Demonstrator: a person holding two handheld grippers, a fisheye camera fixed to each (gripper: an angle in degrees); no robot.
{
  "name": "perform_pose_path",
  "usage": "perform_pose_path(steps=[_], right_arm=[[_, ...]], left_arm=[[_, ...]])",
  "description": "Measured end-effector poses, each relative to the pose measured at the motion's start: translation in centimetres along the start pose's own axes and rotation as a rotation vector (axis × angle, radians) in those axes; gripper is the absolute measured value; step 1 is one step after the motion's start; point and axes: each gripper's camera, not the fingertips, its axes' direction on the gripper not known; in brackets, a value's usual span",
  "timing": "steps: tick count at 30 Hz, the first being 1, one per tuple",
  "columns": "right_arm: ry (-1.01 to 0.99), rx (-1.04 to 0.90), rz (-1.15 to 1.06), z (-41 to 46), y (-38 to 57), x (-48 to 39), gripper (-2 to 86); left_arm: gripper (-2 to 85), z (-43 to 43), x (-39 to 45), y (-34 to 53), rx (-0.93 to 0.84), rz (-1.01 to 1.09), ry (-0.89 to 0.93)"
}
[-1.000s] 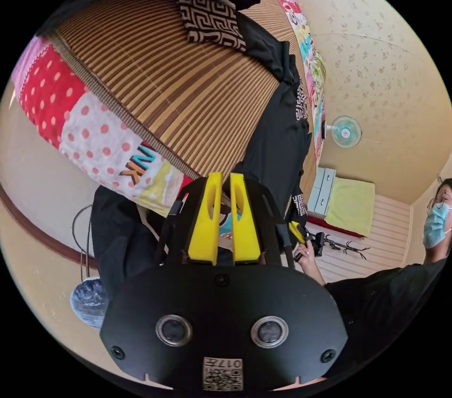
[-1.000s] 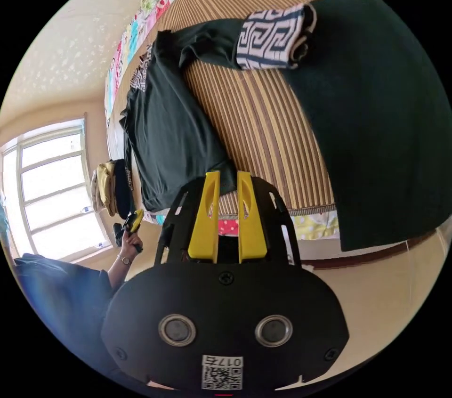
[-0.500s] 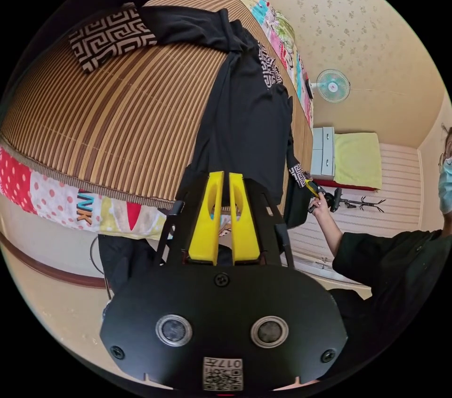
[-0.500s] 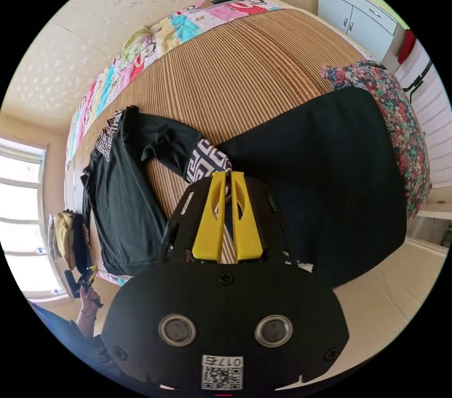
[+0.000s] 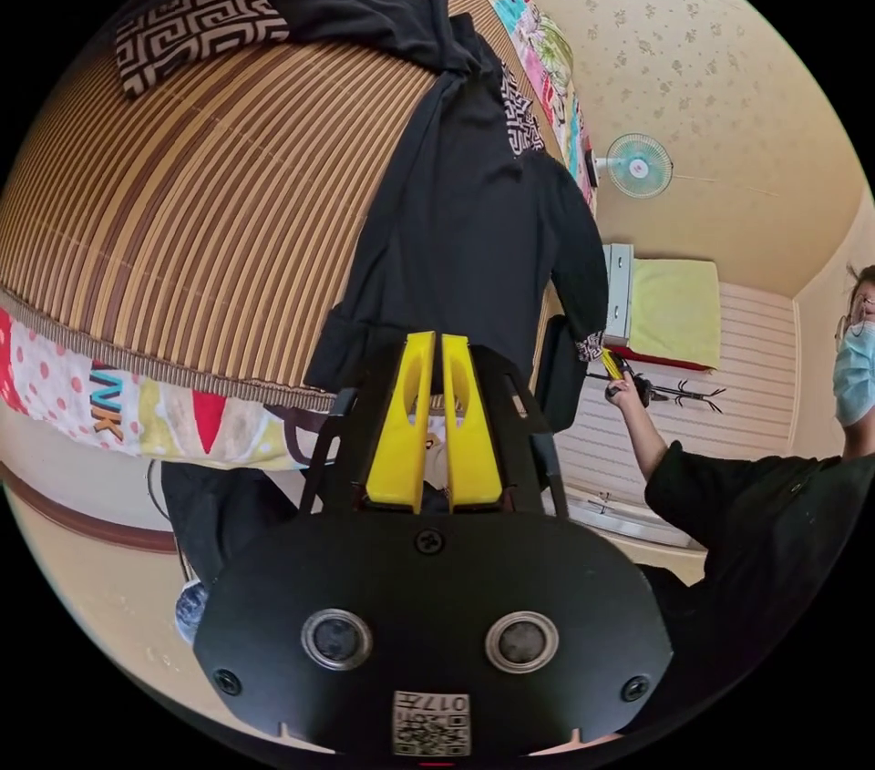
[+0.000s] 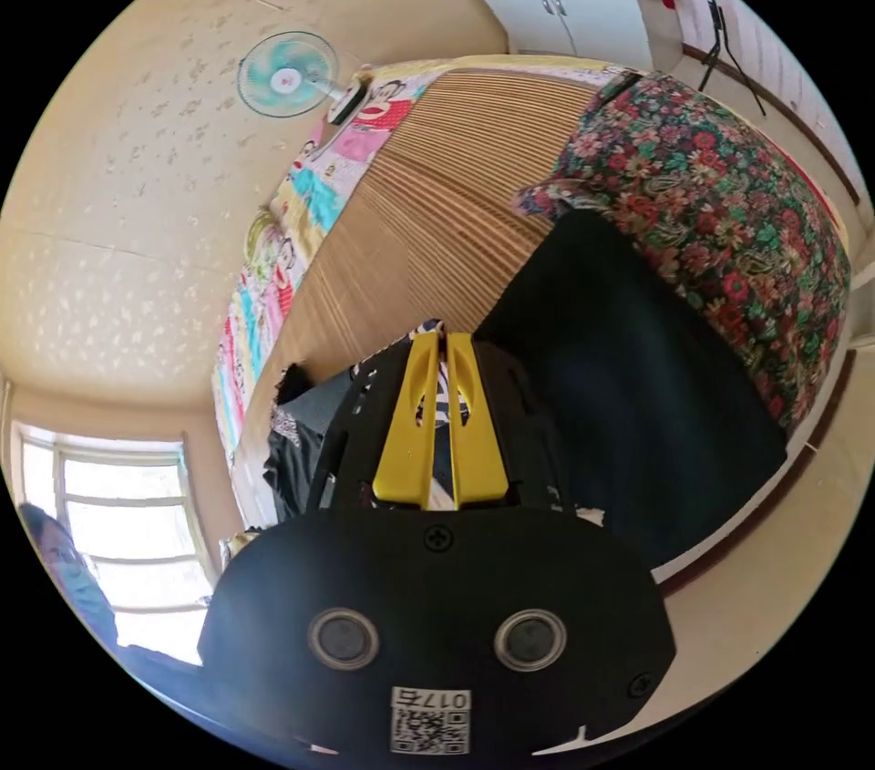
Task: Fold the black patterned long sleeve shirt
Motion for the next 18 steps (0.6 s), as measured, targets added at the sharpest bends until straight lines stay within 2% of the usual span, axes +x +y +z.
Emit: perform_pose_path(steps=[2,4,9,18], right_arm=[[0.042,-0.030,0.014,1.1,-1.8,2.1,3.1],[0.051,0.028,0.037,0.5,-2.1,2.9,3.6],[-0.090,0.090,0.080,-1.3,-0.4,3.6,6.1],[-0.314,0.097,0.326,-0.8,6.8,9.0,7.9]], left_arm=[[-0.3,0.3,0.1,-0.3,-0.013,0.010,-0.013],[-0.4,0.4,0.1,-0.6,-0.017,0.009,-0.018],[-0.6,1.1,-0.6,-1.3,-0.016,-0.018,-0.020],[-0.6,4.1,-0.3,-3.9,-0.026,-0.012,0.016]])
